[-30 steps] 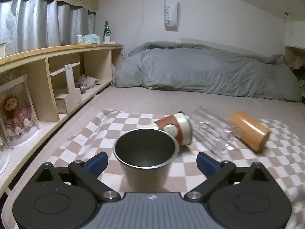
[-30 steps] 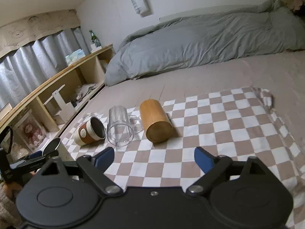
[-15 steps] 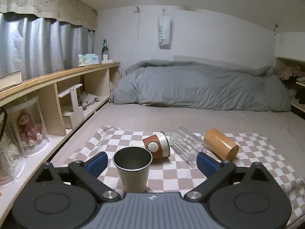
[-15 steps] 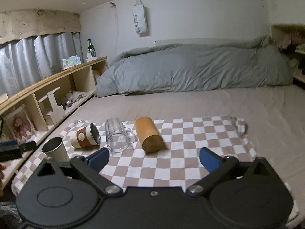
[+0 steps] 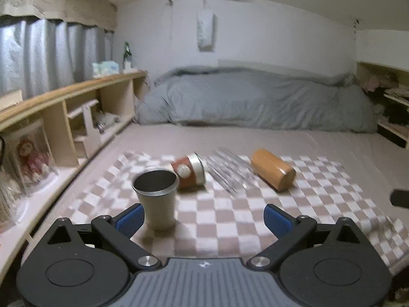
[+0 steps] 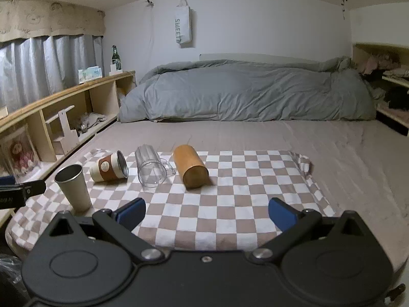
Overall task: Flip cup upright
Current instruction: 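Open the left gripper and withdraw it from the cup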
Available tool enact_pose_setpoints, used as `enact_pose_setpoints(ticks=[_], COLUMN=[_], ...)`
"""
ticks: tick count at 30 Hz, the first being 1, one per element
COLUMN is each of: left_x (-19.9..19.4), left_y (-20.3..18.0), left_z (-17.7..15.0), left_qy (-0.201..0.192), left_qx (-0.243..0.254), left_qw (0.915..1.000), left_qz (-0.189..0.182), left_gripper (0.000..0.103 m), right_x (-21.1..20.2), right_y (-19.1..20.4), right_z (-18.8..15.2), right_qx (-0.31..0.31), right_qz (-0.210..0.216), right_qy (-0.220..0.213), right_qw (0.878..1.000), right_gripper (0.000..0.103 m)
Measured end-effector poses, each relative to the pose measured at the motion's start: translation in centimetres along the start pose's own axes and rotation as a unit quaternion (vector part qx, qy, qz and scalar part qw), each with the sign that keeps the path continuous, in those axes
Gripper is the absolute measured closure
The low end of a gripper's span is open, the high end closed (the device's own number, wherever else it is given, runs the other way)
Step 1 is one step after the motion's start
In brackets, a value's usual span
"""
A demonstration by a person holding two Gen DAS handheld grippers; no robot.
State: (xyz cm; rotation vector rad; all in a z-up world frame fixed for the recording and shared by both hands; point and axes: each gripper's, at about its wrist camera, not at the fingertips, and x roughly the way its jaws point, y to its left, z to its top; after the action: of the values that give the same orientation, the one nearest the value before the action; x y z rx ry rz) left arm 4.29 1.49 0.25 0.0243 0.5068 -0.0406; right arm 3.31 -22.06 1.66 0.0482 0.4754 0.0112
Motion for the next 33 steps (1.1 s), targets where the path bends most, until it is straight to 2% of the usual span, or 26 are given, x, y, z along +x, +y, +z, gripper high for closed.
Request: enact_pose_setpoints(ticks=[7,20,33], left_x=[-0.4,-0.8,-0.8], left_y=[-1.7,-1.4,-1.4], left_z=[-1.4,-1.4,-1.5], left_qy=[0.006,-0.001,-0.001], left_qx=[0.027,0.015,0.015], left_qw=[0.9996,0.9999,0.9999], left_qz=[-0.006,0.001,0.001], left_gripper=[0.004,0.004,0.003], right_x=[-0.1,-0.5,-0.4], right_y=[1.0,2.1,2.4], right_z=[-0.9,-2.1,-2.2], right_qx=[-0.005,-0.015,-0.015], right_qz=[-0.009,-0.028,-0.028], right_qy=[0.008,0.009,0.013], right_qw=[1.0,0.999,0.999], right_gripper=[0.0,0.0,0.0])
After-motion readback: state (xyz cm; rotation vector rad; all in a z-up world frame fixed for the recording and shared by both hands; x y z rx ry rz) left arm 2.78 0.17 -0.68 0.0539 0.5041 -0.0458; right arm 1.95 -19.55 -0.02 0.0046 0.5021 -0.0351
